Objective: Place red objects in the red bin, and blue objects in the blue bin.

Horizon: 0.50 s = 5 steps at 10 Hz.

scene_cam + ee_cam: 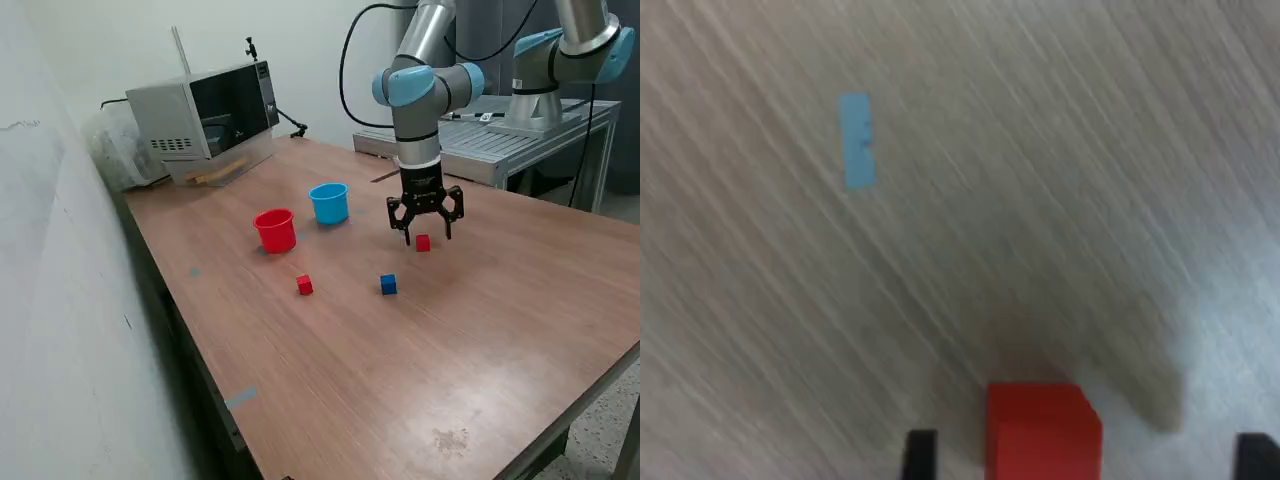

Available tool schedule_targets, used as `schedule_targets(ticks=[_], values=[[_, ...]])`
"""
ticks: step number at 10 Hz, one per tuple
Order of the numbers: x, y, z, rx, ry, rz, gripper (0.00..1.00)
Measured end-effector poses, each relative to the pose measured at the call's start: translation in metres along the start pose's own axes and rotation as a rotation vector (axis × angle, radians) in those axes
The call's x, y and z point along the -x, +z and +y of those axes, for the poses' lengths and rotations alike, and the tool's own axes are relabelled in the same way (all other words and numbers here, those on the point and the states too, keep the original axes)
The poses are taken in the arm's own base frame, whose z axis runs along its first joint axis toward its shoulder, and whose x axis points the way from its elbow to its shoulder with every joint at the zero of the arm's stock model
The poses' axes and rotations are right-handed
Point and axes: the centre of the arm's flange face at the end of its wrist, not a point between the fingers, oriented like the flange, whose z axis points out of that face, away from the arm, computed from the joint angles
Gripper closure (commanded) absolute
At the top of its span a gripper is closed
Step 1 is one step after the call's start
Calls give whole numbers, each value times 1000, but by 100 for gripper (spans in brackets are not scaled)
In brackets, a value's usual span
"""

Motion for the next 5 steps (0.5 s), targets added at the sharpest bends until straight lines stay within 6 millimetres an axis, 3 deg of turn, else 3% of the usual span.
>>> schedule_targets(ticks=[5], values=[[5,-2,3,11,-9,2,100]])
